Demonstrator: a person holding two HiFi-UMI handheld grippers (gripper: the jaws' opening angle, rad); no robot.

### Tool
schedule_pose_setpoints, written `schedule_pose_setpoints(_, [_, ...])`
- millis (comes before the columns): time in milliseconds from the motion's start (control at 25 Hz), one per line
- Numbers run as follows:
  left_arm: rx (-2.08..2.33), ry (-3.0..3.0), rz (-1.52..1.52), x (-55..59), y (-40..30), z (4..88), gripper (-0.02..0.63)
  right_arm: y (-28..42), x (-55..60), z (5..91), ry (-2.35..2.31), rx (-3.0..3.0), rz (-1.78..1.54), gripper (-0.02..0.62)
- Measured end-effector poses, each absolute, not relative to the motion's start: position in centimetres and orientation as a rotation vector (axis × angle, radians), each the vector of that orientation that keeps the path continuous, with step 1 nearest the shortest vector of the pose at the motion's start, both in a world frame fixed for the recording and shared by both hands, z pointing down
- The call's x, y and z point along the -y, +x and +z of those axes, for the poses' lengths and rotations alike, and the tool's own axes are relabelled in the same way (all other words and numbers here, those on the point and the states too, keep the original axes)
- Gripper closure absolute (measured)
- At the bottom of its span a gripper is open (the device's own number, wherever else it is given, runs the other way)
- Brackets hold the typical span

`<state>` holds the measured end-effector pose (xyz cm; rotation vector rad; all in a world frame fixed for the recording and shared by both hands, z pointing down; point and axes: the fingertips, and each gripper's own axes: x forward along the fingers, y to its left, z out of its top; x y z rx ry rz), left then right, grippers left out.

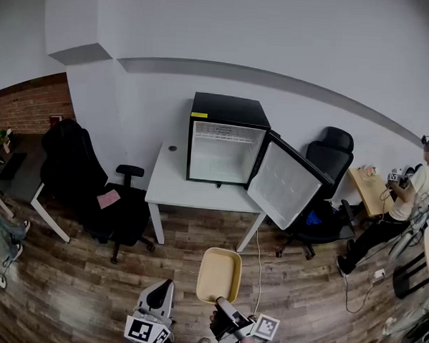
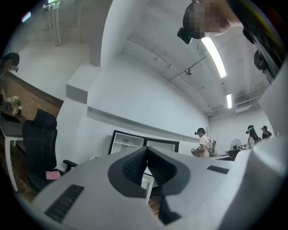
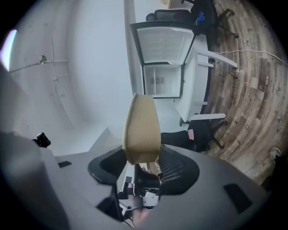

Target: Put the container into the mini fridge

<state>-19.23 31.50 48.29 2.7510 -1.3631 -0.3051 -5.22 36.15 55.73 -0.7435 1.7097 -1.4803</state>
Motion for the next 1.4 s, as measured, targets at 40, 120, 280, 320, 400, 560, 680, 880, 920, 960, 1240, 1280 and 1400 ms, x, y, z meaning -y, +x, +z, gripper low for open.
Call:
schedule_pose_setpoints(40, [1.362,2.749,-0.305,-31.6,-19.1,48.3,0.598,-5.1,-36.3,55.7,-0.745,-1.711,-1.481,0.364])
schedule_pose_setpoints(120, [1.36,2.746,-0.304,-31.8,-19.0,48.4,0.598,-5.0,-36.4,55.7,-0.745,-1.715,-1.48,0.364])
schedule_pose_setpoints(280, [1.357,2.745,-0.298,-31.8,-18.7,48.5,0.598,-5.0,-36.5,55.4,-0.736,-1.708,-1.479,0.364])
schedule_pose_setpoints(320, [1.356,2.744,-0.297,-31.7,-18.7,48.5,0.598,-4.9,-36.4,55.4,-0.736,-1.705,-1.482,0.364])
schedule_pose_setpoints(400, [1.354,2.743,-0.297,-31.6,-18.5,48.5,0.598,-4.7,-36.3,55.6,-0.736,-1.698,-1.492,0.364])
schedule_pose_setpoints(560, [1.355,2.739,-0.298,-31.8,-18.1,48.5,0.598,-4.3,-36.4,55.5,-0.728,-1.694,-1.496,0.364])
schedule_pose_setpoints(680, [1.361,2.734,-0.303,-32.0,-17.4,48.5,0.598,-3.7,-36.6,55.2,-0.712,-1.696,-1.495,0.364])
schedule_pose_setpoints(880, [1.385,2.729,-0.318,-32.2,-15.1,48.0,0.598,-1.7,-36.6,55.1,-0.685,-1.695,-1.512,0.364])
schedule_pose_setpoints(920, [1.393,2.729,-0.318,-32.3,-14.6,47.9,0.598,-1.2,-36.6,55.2,-0.68,-1.698,-1.516,0.364])
schedule_pose_setpoints(960, [1.403,2.727,-0.316,-32.3,-14.0,47.9,0.598,-0.7,-36.6,55.2,-0.677,-1.701,-1.521,0.364])
schedule_pose_setpoints(1240, [1.443,2.71,-0.312,-32.3,-10.2,47.7,0.598,2.9,-35.8,55.8,-0.643,-1.72,-1.549,0.364])
schedule_pose_setpoints(1280, [1.443,2.709,-0.305,-32.2,-9.8,47.7,0.598,3.3,-35.5,55.8,-0.638,-1.717,-1.551,0.364])
schedule_pose_setpoints(1400, [1.452,2.702,-0.292,-31.4,-9.0,48.0,0.598,4.2,-34.4,55.7,-0.624,-1.715,-1.554,0.364])
